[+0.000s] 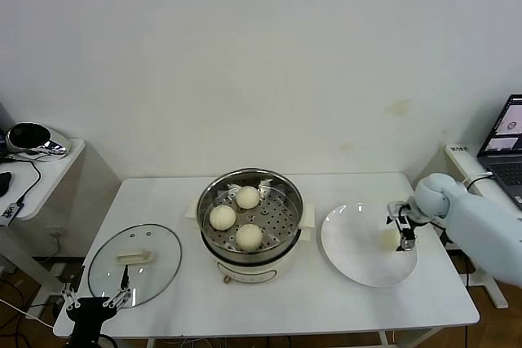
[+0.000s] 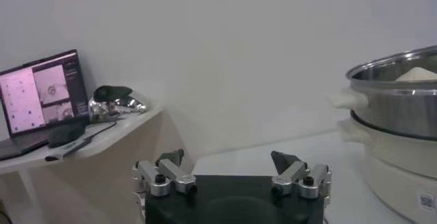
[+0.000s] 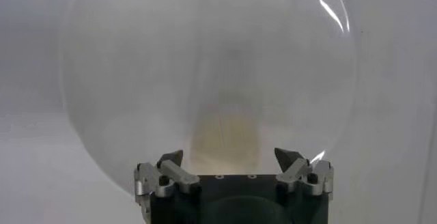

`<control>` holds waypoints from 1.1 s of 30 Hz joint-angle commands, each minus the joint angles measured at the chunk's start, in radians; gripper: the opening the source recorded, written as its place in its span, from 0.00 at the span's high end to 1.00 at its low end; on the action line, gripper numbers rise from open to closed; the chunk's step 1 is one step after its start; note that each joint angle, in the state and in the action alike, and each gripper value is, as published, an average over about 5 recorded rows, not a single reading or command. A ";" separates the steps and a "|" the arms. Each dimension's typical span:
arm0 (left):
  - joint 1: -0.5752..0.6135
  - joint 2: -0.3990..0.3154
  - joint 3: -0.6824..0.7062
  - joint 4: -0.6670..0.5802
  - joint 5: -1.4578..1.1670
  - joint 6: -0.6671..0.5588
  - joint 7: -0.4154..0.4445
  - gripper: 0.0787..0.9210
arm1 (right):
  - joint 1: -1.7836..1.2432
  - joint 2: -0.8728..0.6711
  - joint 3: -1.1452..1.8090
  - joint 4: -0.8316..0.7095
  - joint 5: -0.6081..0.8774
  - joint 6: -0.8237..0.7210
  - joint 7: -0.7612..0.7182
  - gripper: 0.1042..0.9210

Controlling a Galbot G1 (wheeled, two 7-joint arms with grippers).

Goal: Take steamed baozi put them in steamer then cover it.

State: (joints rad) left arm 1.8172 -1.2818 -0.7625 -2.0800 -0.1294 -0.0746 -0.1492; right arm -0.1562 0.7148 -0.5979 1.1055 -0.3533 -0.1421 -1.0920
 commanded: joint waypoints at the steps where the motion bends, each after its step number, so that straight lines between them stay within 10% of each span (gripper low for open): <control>1: 0.001 0.001 -0.002 0.000 -0.001 -0.001 0.000 0.12 | -0.020 0.034 0.024 -0.050 -0.030 0.004 -0.001 0.21; 16: 0.003 0.004 -0.008 -0.005 -0.003 -0.001 0.000 0.12 | 0.094 -0.033 -0.090 0.084 0.069 -0.063 -0.019 0.41; 33: -0.018 0.009 0.009 0.003 -0.006 0.000 0.001 0.12 | 0.855 -0.019 -0.654 0.464 0.665 -0.373 0.084 0.40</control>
State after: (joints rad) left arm 1.8007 -1.2731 -0.7556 -2.0770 -0.1347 -0.0754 -0.1491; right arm 0.3168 0.6609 -0.9628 1.3796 -0.0056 -0.3559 -1.0716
